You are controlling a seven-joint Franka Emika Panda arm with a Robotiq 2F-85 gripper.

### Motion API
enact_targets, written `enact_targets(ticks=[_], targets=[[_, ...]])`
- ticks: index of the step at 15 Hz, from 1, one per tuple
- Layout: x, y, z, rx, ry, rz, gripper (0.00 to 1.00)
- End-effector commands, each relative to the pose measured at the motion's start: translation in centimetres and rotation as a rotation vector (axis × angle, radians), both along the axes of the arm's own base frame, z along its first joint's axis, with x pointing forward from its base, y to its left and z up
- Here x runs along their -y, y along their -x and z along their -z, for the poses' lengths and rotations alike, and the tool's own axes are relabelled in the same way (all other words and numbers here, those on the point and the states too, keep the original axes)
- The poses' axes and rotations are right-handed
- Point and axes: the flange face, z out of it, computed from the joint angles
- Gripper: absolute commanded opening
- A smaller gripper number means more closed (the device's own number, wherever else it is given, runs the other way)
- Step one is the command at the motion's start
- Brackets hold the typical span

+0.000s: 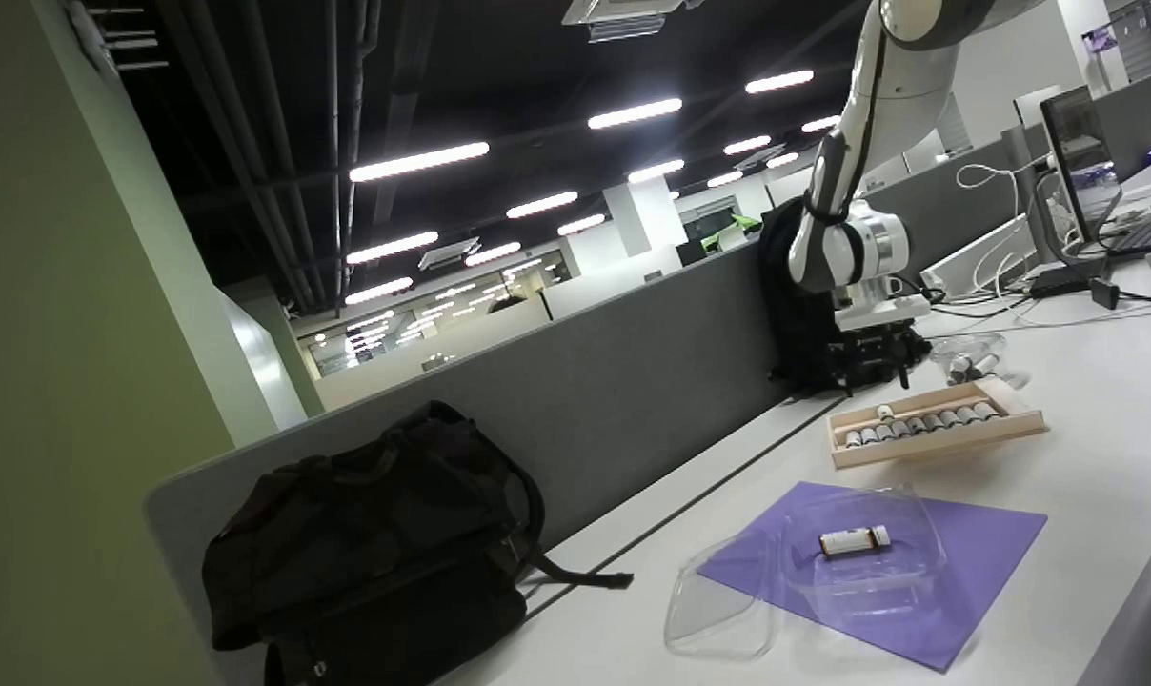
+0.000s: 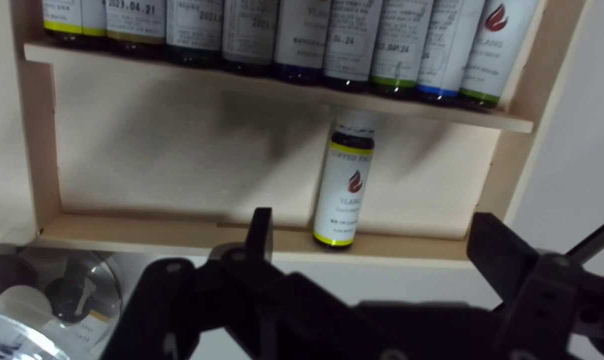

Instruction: Put one bottle in the clear box

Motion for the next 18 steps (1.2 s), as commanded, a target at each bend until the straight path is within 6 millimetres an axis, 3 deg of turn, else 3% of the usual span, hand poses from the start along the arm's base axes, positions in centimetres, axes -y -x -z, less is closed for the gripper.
enact_targets(ticks=[1, 6, 7, 8, 11, 18], targets=[[1.2, -1.3, 1.3, 0.004, -0.016, 0.035, 1.00], [1.1, -1.7, 3.6, -0.017, -0.018, 0.025, 1.00], [1.0, -1.7, 4.0, -0.019, -0.020, 0.021, 0.75], [0.9, -1.8, 4.3, -0.021, -0.020, 0.021, 0.75], [0.8, -1.9, 4.5, -0.044, -0.028, 0.029, 0.53], [1.7, -2.2, 1.0, -0.120, -0.063, 0.016, 0.05]])
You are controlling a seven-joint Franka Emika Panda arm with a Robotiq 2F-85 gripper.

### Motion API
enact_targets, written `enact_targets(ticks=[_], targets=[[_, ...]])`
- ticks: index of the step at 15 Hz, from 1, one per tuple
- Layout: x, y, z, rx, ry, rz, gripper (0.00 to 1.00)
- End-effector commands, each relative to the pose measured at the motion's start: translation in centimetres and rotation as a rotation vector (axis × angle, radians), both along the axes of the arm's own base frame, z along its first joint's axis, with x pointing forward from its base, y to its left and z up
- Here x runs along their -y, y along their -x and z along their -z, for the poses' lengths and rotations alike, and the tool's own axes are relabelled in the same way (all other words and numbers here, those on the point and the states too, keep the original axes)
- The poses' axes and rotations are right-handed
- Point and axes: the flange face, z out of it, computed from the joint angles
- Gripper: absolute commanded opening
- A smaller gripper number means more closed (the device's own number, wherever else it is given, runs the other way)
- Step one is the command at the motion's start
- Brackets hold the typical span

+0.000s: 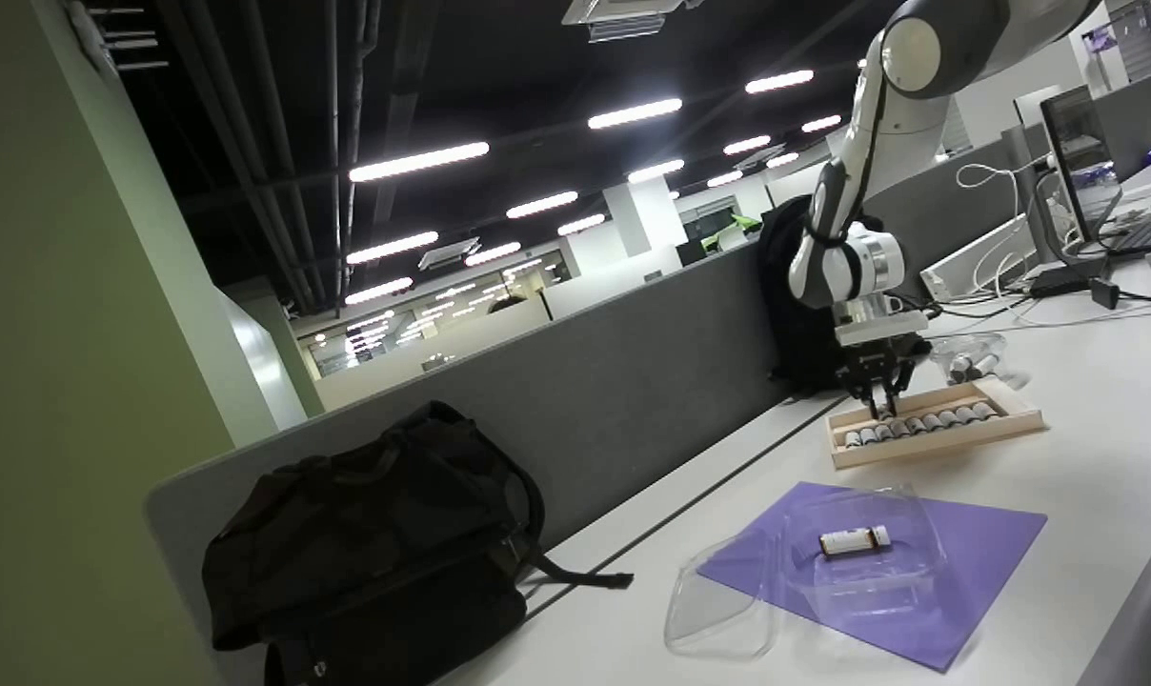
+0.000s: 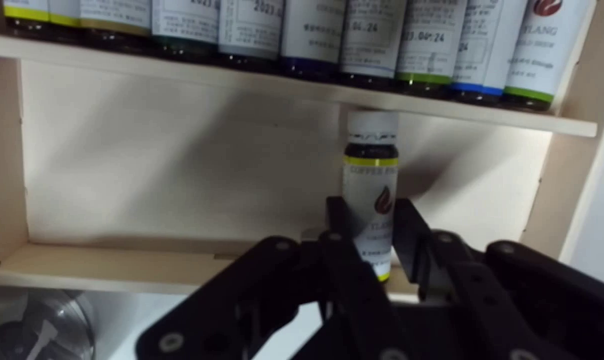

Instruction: Put one bottle in the clear box

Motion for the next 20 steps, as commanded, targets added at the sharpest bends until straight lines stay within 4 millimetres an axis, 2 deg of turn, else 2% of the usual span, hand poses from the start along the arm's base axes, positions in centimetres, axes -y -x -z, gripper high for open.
enact_targets(ticks=[1, 5, 8, 11, 14, 17, 20], targets=[[1.0, -0.4, -3.0, -0.047, -0.019, 0.017, 0.06], [1.5, 0.0, -7.3, -0.057, -0.034, -0.003, 0.07], [-0.2, 0.0, -11.0, -0.026, -0.003, -0.064, 0.07], [-4.6, 1.2, -12.9, -0.002, 0.057, -0.174, 0.07], [-10.3, 2.8, -13.2, 0.015, 0.110, -0.319, 0.07], [-16.1, 5.4, -13.2, 0.042, 0.134, -0.446, 0.07], [-21.5, 9.1, -13.6, 0.065, 0.141, -0.546, 0.07]])
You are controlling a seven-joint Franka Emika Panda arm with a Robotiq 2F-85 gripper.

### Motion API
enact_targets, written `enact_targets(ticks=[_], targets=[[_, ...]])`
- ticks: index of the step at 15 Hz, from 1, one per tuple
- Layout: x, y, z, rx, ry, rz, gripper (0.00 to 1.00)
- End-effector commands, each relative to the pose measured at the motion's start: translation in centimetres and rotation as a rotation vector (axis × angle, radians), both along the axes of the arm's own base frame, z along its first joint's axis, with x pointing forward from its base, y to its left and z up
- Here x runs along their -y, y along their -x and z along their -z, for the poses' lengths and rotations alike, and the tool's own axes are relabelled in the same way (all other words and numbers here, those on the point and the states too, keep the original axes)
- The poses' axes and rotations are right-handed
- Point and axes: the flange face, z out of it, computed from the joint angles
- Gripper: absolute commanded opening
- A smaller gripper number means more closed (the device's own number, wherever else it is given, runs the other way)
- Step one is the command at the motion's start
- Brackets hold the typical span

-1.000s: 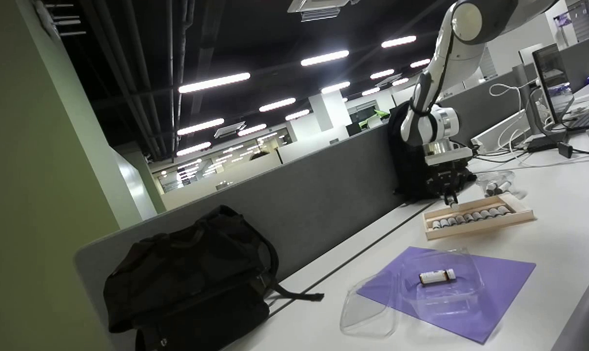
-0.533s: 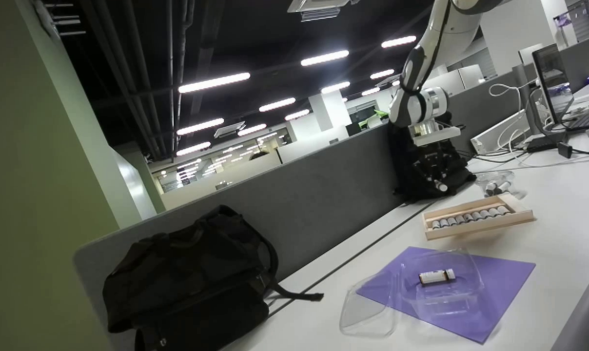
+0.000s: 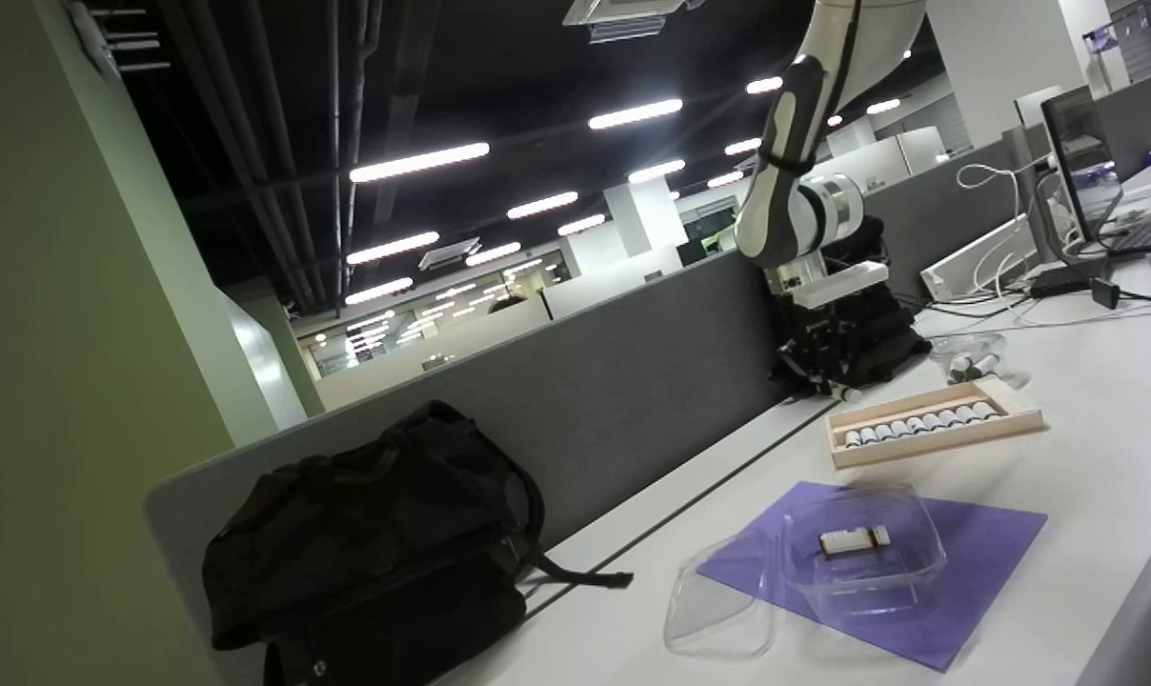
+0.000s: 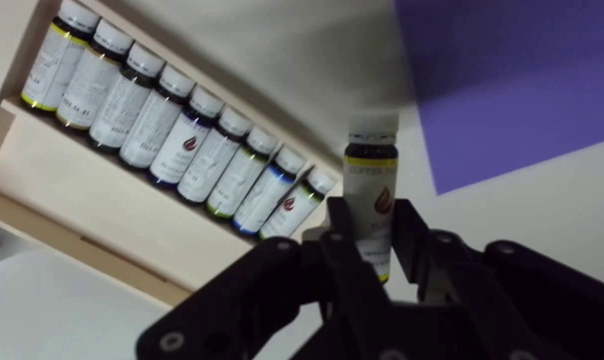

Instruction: Put one bottle in the clear box

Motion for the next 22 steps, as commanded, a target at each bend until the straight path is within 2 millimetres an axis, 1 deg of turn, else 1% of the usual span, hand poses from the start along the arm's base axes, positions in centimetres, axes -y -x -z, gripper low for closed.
enact_targets(ticks=[1, 3, 5, 7, 9, 12, 18, 19, 20, 21, 22], targets=[[-5.6, 6.1, -1.7, 0.015, 0.004, -0.112, 0.07], [-8.9, 8.9, -2.3, -0.012, -0.009, -0.167, 0.07], [-11.5, 10.8, -2.9, -0.020, -0.024, -0.223, 0.07], [-13.5, 12.3, -3.3, -0.015, -0.045, -0.282, 0.07], [-15.0, 13.2, -3.4, -0.002, -0.081, -0.342, 0.07], [-16.3, 13.7, -2.8, 0.004, -0.138, -0.415, 0.07], [-16.4, 12.7, -0.8, 0.094, -0.180, -0.485, 0.07], [-16.4, 12.6, -0.3, 0.090, -0.190, -0.495, 0.52], [-16.2, 12.6, 0.1, 0.084, -0.197, -0.498, 0.52], [-16.0, 12.5, 0.2, 0.067, -0.214, -0.499, 0.57], [-15.6, 12.2, 0.2, 0.067, -0.230, -0.498, 0.65]])
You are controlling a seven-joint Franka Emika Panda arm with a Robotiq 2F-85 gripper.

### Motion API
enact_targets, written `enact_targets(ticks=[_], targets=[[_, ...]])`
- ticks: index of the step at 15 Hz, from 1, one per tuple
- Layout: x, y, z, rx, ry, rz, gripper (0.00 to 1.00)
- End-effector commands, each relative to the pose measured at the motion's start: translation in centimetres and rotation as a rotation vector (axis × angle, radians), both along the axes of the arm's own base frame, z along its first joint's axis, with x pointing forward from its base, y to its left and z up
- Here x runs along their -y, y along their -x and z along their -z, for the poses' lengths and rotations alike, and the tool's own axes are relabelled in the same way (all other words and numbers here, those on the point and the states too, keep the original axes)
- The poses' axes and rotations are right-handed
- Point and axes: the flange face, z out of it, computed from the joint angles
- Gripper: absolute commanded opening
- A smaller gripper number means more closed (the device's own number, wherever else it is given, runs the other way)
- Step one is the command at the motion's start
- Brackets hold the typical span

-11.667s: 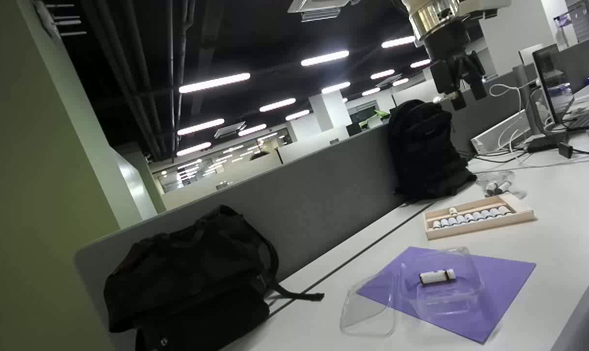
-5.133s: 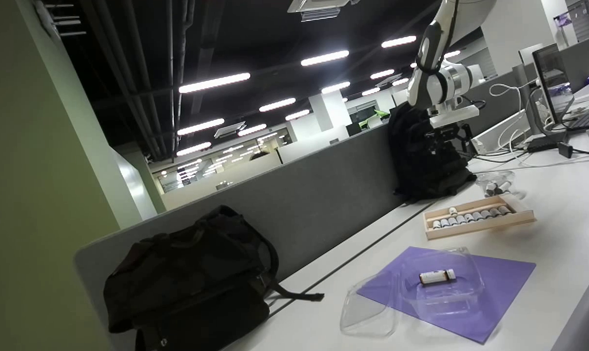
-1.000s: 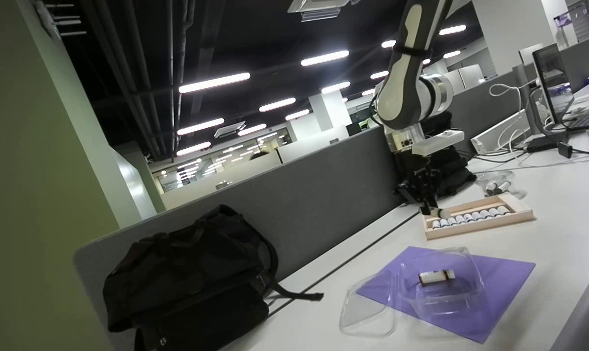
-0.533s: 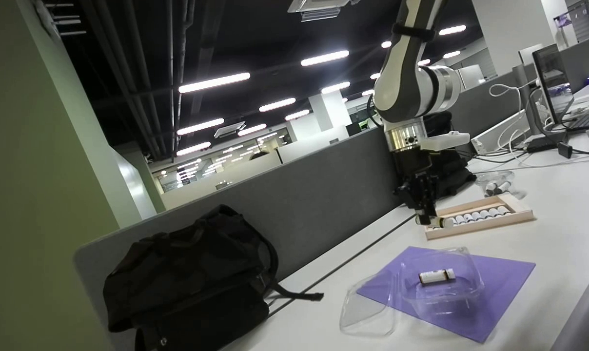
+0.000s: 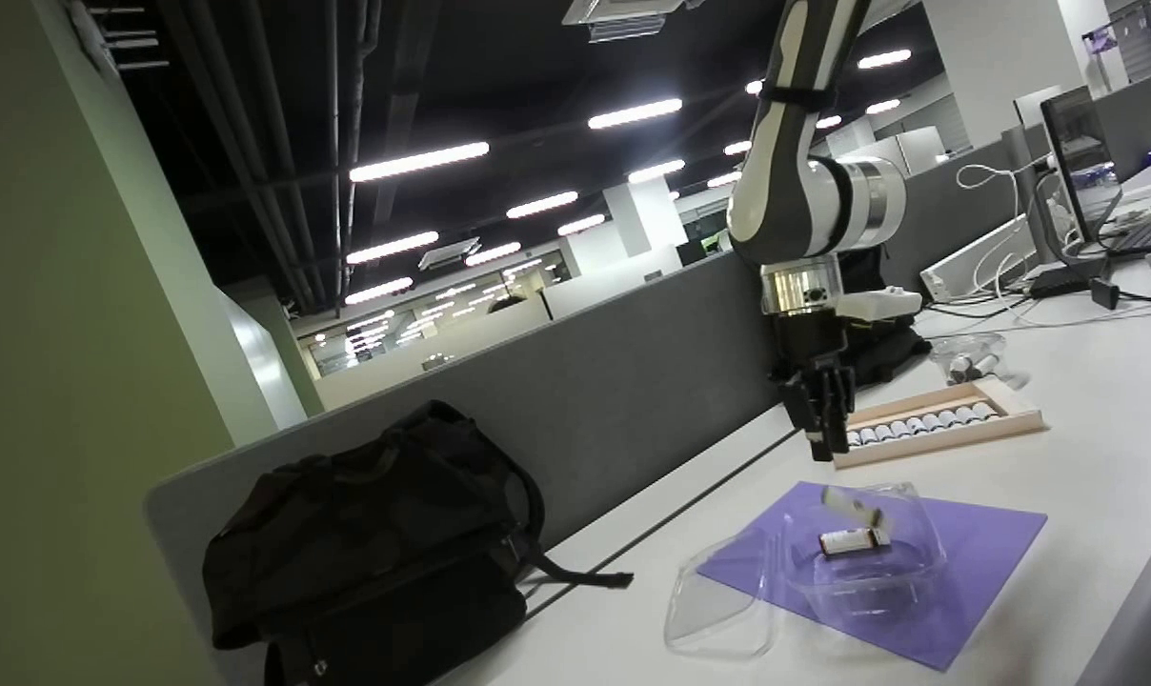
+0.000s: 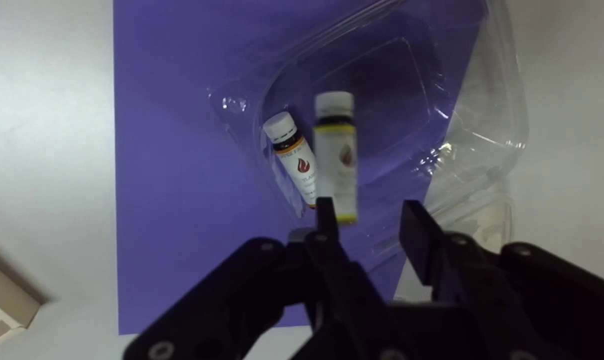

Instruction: Put one bottle in the clear box

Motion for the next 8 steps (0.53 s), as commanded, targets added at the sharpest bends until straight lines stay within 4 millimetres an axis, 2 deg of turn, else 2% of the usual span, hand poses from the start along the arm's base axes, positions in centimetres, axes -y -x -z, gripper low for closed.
enact_targets(ticks=[1, 4, 5, 8], targets=[[1.2, -1.0, -0.3, -0.007, -0.052, 0.007, 0.71], [3.8, -1.8, -1.3, -0.005, -0.034, 0.075, 0.92], [2.4, -1.1, -0.1, -0.003, -0.037, 0.031, 0.74], [4.0, -1.6, -0.5, 0.003, -0.033, 0.057, 0.92]])
